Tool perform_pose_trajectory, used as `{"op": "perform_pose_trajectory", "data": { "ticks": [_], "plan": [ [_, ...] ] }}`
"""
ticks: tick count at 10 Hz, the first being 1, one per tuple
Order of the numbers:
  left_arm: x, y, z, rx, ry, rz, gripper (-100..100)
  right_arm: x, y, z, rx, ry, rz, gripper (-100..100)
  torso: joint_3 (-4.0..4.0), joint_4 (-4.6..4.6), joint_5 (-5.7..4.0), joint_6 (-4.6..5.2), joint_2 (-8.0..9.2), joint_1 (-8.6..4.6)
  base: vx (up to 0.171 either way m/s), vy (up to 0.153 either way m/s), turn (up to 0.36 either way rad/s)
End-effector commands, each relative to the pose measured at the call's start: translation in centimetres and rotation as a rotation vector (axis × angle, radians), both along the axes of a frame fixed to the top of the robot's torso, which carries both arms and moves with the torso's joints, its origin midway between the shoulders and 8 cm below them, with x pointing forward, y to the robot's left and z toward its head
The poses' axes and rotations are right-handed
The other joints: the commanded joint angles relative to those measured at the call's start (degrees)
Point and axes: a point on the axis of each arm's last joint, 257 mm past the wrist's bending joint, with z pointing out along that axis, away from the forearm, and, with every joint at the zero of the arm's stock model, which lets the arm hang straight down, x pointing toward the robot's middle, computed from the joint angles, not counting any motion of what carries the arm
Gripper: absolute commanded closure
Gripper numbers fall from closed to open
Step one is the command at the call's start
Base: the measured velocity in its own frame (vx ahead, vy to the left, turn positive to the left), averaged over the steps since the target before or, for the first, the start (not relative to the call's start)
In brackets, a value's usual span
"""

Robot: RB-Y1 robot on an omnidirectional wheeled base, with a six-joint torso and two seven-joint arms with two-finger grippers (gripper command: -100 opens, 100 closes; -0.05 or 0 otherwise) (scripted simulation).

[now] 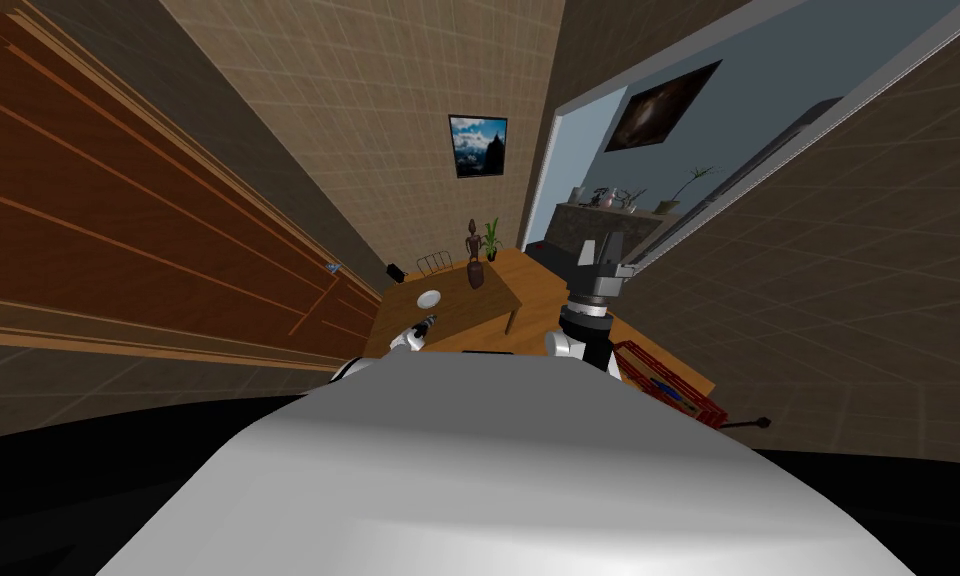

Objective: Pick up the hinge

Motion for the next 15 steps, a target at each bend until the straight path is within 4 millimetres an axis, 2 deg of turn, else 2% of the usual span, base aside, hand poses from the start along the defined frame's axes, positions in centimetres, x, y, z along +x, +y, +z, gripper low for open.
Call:
{"op": "perform_pose_trajectory", "data": {
  "ticks": [1,9,11,12,15],
  "plan": [
    [-0.3,0.0,-0.1,-0.006,-0.002,-0.004,-100,0.0,0.0,0.0,0.0,0.0,0.0,0,0.0,0.0,0.0,0.0,0.0,0.0,0.068,-0.03,0.031],
    [-3.0,2.3,-0.5,0.01,-0.012,-0.047,-100,0.0,0.0,0.0,0.0,0.0,0.0,0,0.05,0.02,0.01,0.01,0.1,0.04,0.069,-0.035,0.054],
    [-2.9,2.2,-0.5,0.005,-0.012,-0.04,-100,0.0,0.0,0.0,0.0,0.0,0.0,0,0.02,0.01,0.01,0.02,0.06,0.04,0.043,-0.03,0.021],
    [-2.9,2.2,-0.5,0.006,-0.013,-0.042,100,0.0,0.0,0.0,0.0,0.0,0.0,0,0.09,0.03,0.02,0.02,0.17,0.11,0.0,0.0,0.0],
    [-3.0,2.3,-0.5,0.009,-0.011,-0.043,100,0.0,0.0,0.0,0.0,0.0,0.0,0,0.17,0.08,0.12,0.03,0.29,0.25,0.0,0.0,0.0]
  ]
}}
